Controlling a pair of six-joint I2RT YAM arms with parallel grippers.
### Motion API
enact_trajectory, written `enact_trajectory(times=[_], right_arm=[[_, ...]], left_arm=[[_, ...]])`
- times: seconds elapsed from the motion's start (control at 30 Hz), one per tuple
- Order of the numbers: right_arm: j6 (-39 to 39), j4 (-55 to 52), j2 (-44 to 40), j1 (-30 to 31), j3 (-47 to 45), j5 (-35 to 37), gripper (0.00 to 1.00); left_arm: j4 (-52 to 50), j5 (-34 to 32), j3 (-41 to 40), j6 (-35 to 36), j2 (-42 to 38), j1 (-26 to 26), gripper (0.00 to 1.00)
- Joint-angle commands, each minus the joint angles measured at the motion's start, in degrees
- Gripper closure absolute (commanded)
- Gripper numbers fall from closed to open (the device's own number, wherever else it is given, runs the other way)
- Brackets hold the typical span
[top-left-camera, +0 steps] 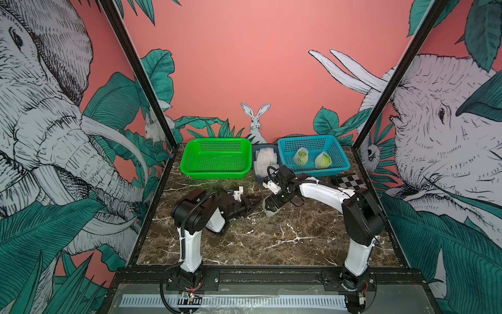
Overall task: Sleeve custard apples in foam nets
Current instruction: Put on the foam net on the custard apple.
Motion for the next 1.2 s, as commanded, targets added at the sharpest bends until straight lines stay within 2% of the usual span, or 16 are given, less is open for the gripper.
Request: enact_trajectory(times=[0.0,0.17,0.53,0.8,1.17], right_arm=[[-2.1,-1.3,1.1,0.5,-0.2,0.7,0.13],[-2.2,-2.2,1.9,0.7,0.2,2.5,0.12],[-1.5,-3.7,1.1,0.7,1.6,4.1,0.01],[1.7,-4.7,-3.3,0.7,2.2,8.1,0.01],[7.2,-3.8,-6.8,1.6,1.1,9.6,0.02]], left_arm=[[-0.4,-0.4,-0.4,-0.2,-1.7,0.1,0.66],[-0.6,-0.6,-0.5,-0.1,-1.5,0.1,0.66],[-0.8,0.2,0.2,-0.2,-0.8,0.1,0.66],[-0.7,0.1,-0.4,0.1,-1.0,0.1,0.66],[-0.8,0.1,-0.1,-0.1,-0.8,0.1,0.66]])
